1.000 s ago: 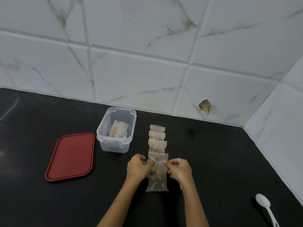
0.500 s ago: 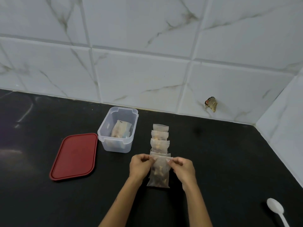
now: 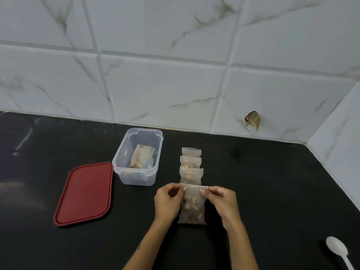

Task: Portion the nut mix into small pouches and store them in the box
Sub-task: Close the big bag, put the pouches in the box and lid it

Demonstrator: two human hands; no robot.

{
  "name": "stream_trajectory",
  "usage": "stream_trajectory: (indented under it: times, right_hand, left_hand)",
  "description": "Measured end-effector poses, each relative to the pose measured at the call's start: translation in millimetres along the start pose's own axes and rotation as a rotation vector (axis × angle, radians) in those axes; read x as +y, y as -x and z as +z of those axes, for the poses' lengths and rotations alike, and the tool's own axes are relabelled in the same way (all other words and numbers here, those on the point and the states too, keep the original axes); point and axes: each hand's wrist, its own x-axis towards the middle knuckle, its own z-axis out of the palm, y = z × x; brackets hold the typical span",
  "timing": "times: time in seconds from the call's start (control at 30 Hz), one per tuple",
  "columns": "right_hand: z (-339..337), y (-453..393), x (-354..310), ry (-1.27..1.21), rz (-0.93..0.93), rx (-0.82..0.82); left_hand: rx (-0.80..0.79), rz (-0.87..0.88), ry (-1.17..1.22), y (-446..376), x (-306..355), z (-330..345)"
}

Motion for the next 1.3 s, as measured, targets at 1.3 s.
stream_trajectory:
  times: [1.3]
  right_hand:
    - [225.8, -74.0, -125.3, 0.898, -0.156, -0.055]
  left_hand:
    - [-0.149, -0.308, 0.187, -171.0, 86.9, -119.0]
